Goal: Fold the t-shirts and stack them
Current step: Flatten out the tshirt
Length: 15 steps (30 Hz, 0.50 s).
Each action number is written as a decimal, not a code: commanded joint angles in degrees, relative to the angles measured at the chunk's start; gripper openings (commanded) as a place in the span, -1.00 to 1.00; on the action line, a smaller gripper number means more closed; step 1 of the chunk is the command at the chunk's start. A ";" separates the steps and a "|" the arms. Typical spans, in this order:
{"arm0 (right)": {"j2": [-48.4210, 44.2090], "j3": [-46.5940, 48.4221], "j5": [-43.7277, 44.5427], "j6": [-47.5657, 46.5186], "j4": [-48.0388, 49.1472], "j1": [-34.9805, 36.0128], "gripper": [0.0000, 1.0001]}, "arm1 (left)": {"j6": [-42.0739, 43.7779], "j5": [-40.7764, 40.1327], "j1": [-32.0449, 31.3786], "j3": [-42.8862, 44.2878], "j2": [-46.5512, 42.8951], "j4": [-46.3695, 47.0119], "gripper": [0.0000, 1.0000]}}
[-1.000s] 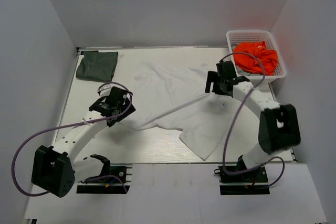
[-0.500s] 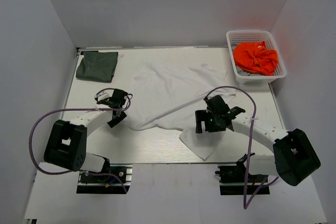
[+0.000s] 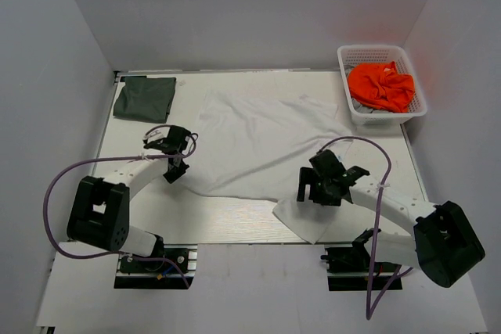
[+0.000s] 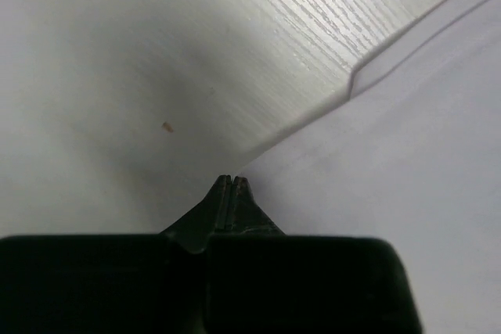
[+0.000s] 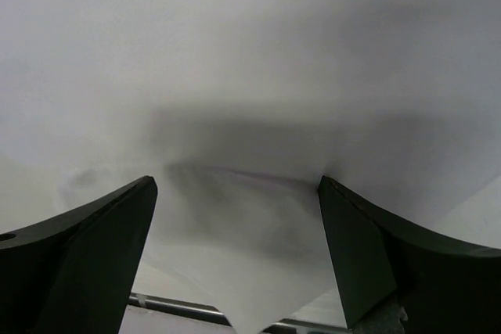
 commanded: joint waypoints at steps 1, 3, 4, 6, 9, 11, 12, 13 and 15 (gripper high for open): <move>0.26 -1.12 7.37 8.10 -16.71 -1.16 0.81 | -2.98 -2.15 0.21 5.73 -5.96 -11.55 -1.00; -2.01 0.46 5.36 9.25 -19.71 -1.86 0.81 | -5.07 -2.16 0.21 7.05 -8.33 -15.78 -1.00; -2.72 0.73 5.01 9.52 -20.25 -2.13 0.81 | -5.61 -2.16 0.21 7.06 -9.04 -16.76 -1.00; -4.65 2.04 4.83 10.48 -22.87 -2.57 0.81 | -6.22 -0.93 0.21 6.27 -10.53 -17.47 -0.83; -5.28 5.03 9.10 10.23 -27.35 -3.01 0.81 | -6.93 0.38 0.21 4.60 -12.64 -20.89 -0.41; -5.19 7.31 10.53 9.43 -29.20 -2.92 0.81 | -6.93 1.09 -1.02 4.59 -13.96 -22.83 0.02; -5.19 9.24 11.58 8.21 -29.56 -2.75 0.81 | -6.93 1.88 -1.02 4.59 -15.79 -22.83 0.18; -5.36 9.95 11.68 7.85 -29.39 -2.83 0.81 | -5.89 2.67 -1.02 4.59 -16.94 -23.44 0.31; -5.10 12.23 12.82 5.75 -28.26 -2.83 0.81 | -5.35 3.91 -1.02 4.59 -20.53 -23.45 0.71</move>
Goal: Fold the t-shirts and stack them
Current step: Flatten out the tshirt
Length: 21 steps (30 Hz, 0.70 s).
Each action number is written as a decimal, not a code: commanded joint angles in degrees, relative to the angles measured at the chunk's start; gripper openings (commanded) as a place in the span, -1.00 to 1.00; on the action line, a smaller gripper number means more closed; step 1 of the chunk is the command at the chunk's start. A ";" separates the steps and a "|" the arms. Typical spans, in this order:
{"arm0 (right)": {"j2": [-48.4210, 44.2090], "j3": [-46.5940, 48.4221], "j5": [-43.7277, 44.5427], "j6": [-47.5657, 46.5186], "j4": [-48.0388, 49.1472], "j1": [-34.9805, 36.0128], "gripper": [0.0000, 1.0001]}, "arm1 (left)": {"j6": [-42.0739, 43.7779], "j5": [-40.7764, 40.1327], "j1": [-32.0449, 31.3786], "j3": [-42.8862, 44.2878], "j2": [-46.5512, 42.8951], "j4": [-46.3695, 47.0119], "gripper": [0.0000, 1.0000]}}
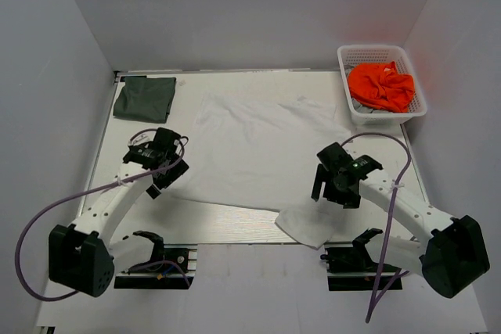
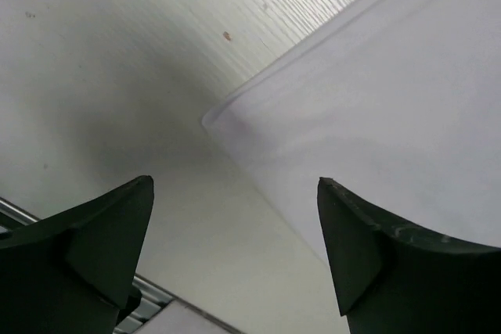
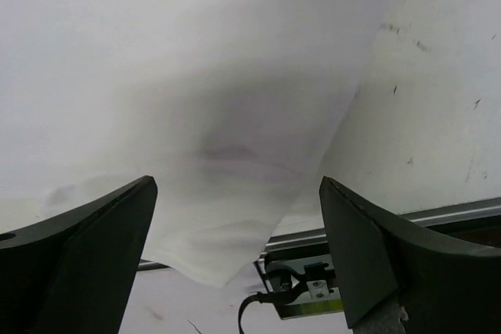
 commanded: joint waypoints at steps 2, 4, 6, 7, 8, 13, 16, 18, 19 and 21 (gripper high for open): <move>0.15 5.80 5.48 -2.43 -2.04 -0.26 0.81 | 0.56 1.70 -0.35 0.62 -7.69 -1.64 1.00; 1.37 8.08 7.15 -4.01 -0.99 -0.26 0.81 | 4.57 1.17 -0.35 0.62 -9.46 2.48 1.00; 2.60 9.66 8.30 -5.07 3.12 -0.52 0.81 | 6.96 2.92 -0.35 0.09 -9.46 10.91 1.00; 4.70 10.37 8.04 -5.25 5.93 -0.61 0.81 | 8.28 5.02 -0.35 0.09 -6.15 13.98 1.00; 5.68 10.90 8.39 -5.60 7.26 -1.13 0.81 | 10.73 6.52 -0.35 1.22 -3.85 19.49 1.00; 18.39 18.16 9.88 -9.55 16.23 -3.94 0.81 | 19.79 13.91 -0.35 11.68 13.54 32.63 1.00; 25.51 23.27 8.14 -11.83 19.40 -6.93 0.81 | 22.70 16.10 -0.87 19.32 25.73 36.07 1.00; 29.22 26.00 7.95 -13.68 20.89 -8.77 0.81 | 24.72 17.34 -0.87 25.30 31.21 37.30 1.00; 31.68 27.58 7.51 -14.73 21.77 -9.48 0.81 | 24.73 17.34 -0.87 27.06 36.28 37.30 1.00; 35.30 29.97 6.55 -16.75 22.56 -11.32 0.81 | 25.52 17.34 -0.35 31.98 40.80 37.30 1.00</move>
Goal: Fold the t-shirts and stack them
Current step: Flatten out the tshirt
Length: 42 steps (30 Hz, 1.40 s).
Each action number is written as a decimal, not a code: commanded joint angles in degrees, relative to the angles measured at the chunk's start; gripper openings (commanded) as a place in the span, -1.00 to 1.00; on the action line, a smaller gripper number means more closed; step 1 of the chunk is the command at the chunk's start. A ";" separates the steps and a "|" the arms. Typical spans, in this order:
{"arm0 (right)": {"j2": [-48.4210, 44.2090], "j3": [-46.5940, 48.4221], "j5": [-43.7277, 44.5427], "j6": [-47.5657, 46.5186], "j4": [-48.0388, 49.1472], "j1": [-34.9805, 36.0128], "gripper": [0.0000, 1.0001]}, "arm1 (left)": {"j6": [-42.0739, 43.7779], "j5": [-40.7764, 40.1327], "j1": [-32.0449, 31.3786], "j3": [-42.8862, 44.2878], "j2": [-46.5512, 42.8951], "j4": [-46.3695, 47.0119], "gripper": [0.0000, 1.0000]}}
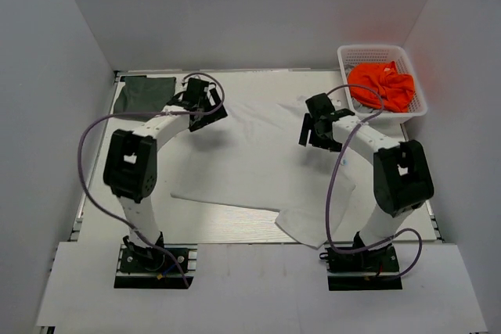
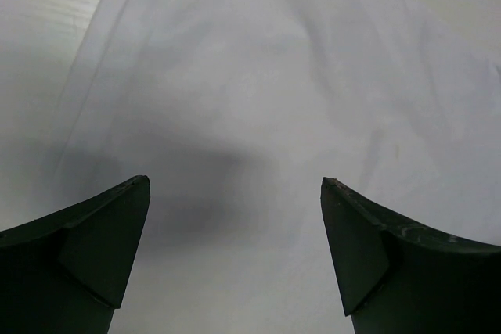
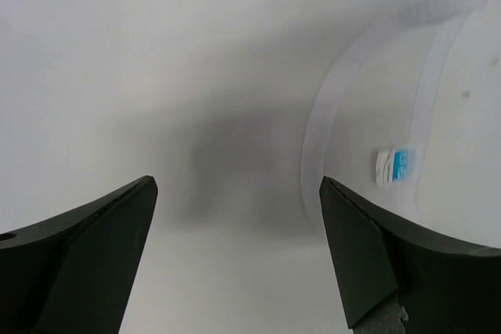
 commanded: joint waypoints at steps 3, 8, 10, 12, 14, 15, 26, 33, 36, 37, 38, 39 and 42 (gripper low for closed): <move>7.30 5.50 -1.81 -7.15 6.32 -3.35 0.81 | 3.99 3.72 0.92 9.19 10.72 3.45 1.00; 16.17 14.02 -4.54 -11.81 6.06 -4.24 0.81 | 4.61 1.81 0.93 14.64 18.20 0.39 1.00; 18.20 16.13 -6.38 -12.70 5.79 -4.15 0.81 | 3.82 -0.21 1.45 14.65 19.70 -2.77 1.00; 20.13 17.80 -8.66 -14.37 5.53 -3.80 0.81 | 1.55 -5.39 1.97 14.65 20.23 -7.76 1.00; 20.67 17.38 -11.38 -14.90 6.92 -3.54 0.81 | 0.39 -11.54 1.98 14.04 18.92 -10.86 1.00; 21.02 17.02 -12.35 -14.99 7.63 -3.45 0.81 | -1.01 -13.47 2.59 11.60 17.95 -11.66 1.00; 19.01 23.34 -19.82 -17.97 13.86 -3.18 0.81 | 2.75 -11.48 4.27 8.14 14.08 -7.89 1.00; 23.98 34.67 -24.31 -20.43 13.53 -3.71 0.81 | 3.98 -9.36 4.27 8.67 10.22 -5.95 1.00; 30.49 43.53 -24.14 -20.17 10.63 -4.32 0.81 | 5.75 -8.84 3.65 8.67 8.20 -5.07 1.00; 31.64 46.43 -24.31 -20.17 10.28 -4.41 0.81 | 6.62 -8.84 3.13 9.28 8.19 -4.55 1.00; 34.01 47.51 -24.23 -20.09 10.01 -4.85 0.81 | 7.24 -8.84 3.12 9.29 7.41 -4.55 1.00; 34.90 49.87 -24.49 -20.08 10.01 -4.94 0.81 | 7.24 -7.79 3.12 9.81 6.79 -4.55 1.00; 38.77 52.79 -24.58 -21.49 10.62 -5.29 0.81 | 7.77 -4.62 3.12 9.82 5.38 -5.07 1.00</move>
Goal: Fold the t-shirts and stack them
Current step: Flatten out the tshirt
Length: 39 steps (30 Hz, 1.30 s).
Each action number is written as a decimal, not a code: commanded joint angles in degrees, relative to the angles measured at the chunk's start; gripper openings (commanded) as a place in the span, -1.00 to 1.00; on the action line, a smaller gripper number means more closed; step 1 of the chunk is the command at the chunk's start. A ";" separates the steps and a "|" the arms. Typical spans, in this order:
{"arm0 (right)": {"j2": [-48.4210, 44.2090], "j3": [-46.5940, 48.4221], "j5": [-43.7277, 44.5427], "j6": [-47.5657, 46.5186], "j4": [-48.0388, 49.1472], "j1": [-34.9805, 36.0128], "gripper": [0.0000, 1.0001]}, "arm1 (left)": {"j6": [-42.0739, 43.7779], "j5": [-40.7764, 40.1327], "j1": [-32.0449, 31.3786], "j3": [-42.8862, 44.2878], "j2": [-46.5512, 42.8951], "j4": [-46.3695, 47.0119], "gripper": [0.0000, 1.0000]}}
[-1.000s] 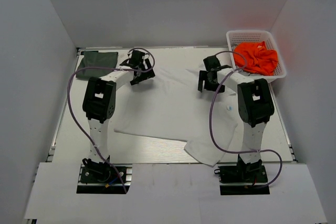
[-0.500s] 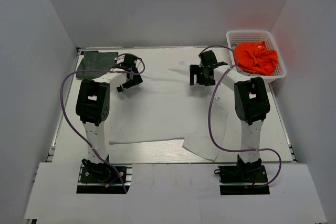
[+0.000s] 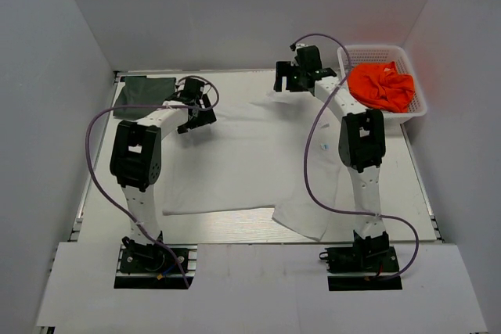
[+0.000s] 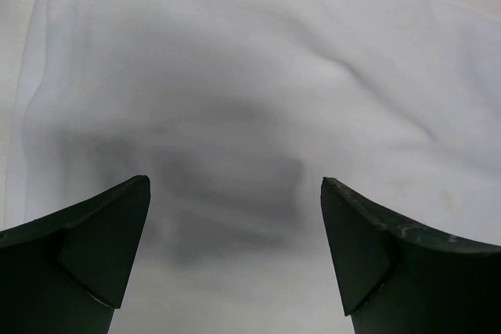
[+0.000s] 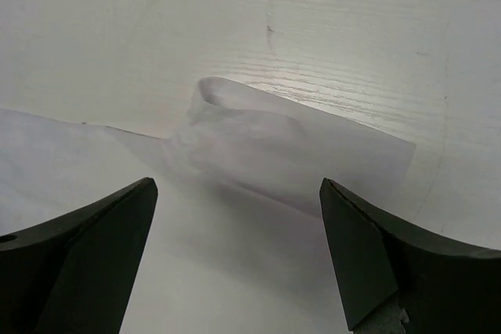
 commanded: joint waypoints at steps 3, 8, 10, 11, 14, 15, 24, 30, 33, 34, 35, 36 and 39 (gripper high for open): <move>5.26 2.78 -1.96 -1.93 -0.02 -0.83 0.81 | 2.11 6.45 -0.35 -0.87 -8.51 1.36 1.00; 8.59 3.22 0.93 0.88 0.26 -1.53 0.81 | 2.11 8.30 -0.35 -4.83 -10.36 2.76 1.00; 9.38 3.49 2.95 2.71 -0.10 -1.71 0.81 | 2.11 9.00 -0.35 -6.33 -10.36 3.28 1.00; 10.52 3.66 4.70 3.16 -0.36 -2.15 0.81 | 2.11 9.01 -0.35 -6.86 -10.36 3.29 1.00; 12.80 5.50 5.60 6.59 -2.38 -3.82 0.81 | 1.58 9.71 -0.35 -6.86 -7.91 1.62 1.00; 13.08 5.77 5.16 7.21 -2.47 -4.69 0.81 | 1.06 10.32 -0.35 -6.86 -7.20 0.58 1.00; 20.01 12.36 -8.72 9.23 1.31 -8.04 0.81 | 1.06 10.33 -0.35 -6.86 -2.90 -0.49 1.00; 19.15 12.81 -13.21 8.89 4.82 -9.89 0.81 | 1.58 9.01 -0.35 -3.53 1.15 -1.63 1.00; 18.53 12.98 -9.80 6.08 9.29 -10.07 0.81 | 1.58 9.01 -0.35 -2.91 1.68 -2.34 1.00; 18.44 13.15 -9.70 6.07 9.74 -10.15 0.81 | 2.11 9.01 -0.35 -2.91 1.68 -2.34 1.00; 18.44 13.42 -11.17 5.81 10.79 -10.15 0.81 | 2.11 9.01 -0.35 -2.30 1.07 -2.34 1.00; 18.27 13.59 -11.28 5.72 11.15 -10.33 0.81 | 2.81 9.01 -0.35 -1.60 1.06 -1.73 1.00; 17.91 13.51 -11.72 4.49 13.61 -10.15 0.81 | 4.21 9.53 -0.35 1.29 1.06 -1.72 1.00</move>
